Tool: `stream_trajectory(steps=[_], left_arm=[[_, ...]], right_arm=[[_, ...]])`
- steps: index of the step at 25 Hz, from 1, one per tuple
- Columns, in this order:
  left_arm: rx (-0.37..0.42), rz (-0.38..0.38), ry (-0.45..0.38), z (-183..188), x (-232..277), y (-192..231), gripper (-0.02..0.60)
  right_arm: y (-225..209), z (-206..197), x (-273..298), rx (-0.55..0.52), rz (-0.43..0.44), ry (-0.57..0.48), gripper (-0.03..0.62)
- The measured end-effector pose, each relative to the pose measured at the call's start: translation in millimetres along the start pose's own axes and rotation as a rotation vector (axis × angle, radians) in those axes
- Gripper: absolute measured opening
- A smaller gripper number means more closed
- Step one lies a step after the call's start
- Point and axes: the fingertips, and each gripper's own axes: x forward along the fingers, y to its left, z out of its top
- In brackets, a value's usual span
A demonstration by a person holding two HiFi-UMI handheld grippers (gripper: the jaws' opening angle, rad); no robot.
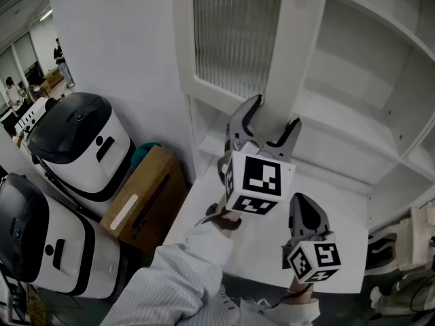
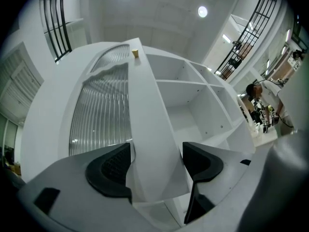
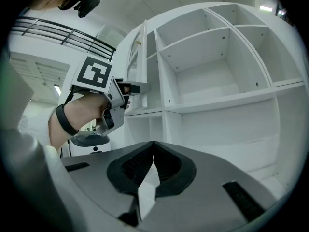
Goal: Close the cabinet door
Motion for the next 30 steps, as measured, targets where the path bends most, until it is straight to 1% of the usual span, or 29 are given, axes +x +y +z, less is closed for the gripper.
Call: stream_trajectory(steps=[9, 15, 20, 30], left_arm=[[0.008, -0.053, 0.013, -4.8, 12.1, 0.9, 0.330], [0.029, -0.066, 0.015, -6.8, 18.4, 1.8, 0.328], [0.028, -0.081, 0.017, -8.4, 23.1, 2.7, 0.328], [0.028, -0.086, 0.018, -11.9, 36.3, 5.4, 0.322]], right_arm=[[-1.4, -5.2, 7.7, -0.001, -0.007, 0.015, 0.012], [-2.3, -5.8, 13.2, 0.004, -0.015, 0.016, 0.012], [-4.0, -6.1, 15.6, 0.012, -0.030, 0.010, 0.012], [-12.0, -5.2, 20.9, 0.011, -0.054, 0.006, 0.012]])
